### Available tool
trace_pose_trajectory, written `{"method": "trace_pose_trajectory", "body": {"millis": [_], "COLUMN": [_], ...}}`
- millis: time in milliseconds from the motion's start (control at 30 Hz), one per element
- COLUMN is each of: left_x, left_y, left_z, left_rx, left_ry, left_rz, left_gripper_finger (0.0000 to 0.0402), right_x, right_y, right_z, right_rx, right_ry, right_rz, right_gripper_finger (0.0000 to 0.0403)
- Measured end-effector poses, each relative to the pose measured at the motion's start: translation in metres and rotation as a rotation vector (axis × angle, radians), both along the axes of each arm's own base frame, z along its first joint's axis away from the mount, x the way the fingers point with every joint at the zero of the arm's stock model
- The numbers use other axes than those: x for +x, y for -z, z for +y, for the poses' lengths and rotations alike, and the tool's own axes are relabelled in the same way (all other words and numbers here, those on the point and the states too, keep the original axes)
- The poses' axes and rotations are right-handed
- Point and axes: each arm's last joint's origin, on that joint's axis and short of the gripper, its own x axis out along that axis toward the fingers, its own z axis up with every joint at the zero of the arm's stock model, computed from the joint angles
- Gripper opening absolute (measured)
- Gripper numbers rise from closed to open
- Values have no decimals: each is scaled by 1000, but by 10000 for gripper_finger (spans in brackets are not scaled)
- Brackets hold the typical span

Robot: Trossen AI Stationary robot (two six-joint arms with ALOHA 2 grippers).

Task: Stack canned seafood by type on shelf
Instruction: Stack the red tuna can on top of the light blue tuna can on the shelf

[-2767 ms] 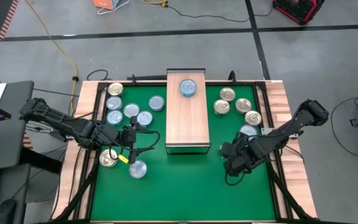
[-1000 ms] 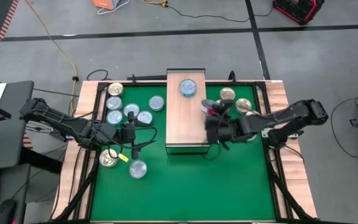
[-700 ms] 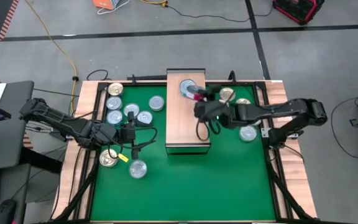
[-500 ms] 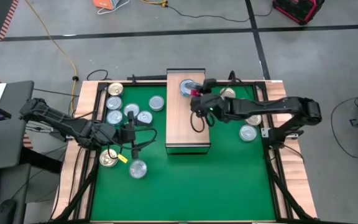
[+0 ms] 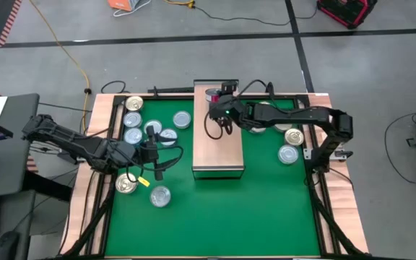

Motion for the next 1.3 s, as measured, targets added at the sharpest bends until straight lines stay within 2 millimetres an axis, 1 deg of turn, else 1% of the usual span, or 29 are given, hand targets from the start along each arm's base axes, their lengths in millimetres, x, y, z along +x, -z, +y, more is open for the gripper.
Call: {"method": "trace_pose_trajectory", "body": {"millis": [100, 400, 600, 733, 867, 1133, 1300], "left_x": [0, -1, -1, -1, -1, -1, -1], "left_y": [1, 3, 3, 3, 4, 6, 6], "left_z": [0, 0, 0, 0, 0, 0, 0], "left_rx": [-6, -5, -6, -10, -9, -4, -3], "left_ry": [0, -1, -1, -2, -2, -3, -2], "left_rz": [10, 26, 26, 26, 31, 53, 53], "left_gripper_finger": [288, 288, 288, 288, 288, 288, 288], "right_x": [3, -3, -6, -6, -6, -6, -7], "right_y": [8, 8, 15, 14, 12, 12, 14], "right_z": [-4, -5, -8, -7, -4, 3, 5], "right_rx": [-3, -5, 26, 26, 22, -38, -14], "right_ry": [0, -9, 9, 8, 2, -3, -35], "right_rz": [45, 122, 167, 160, 158, 231, 261], "right_gripper_finger": [174, 201, 241, 271, 288, 291, 292]}}
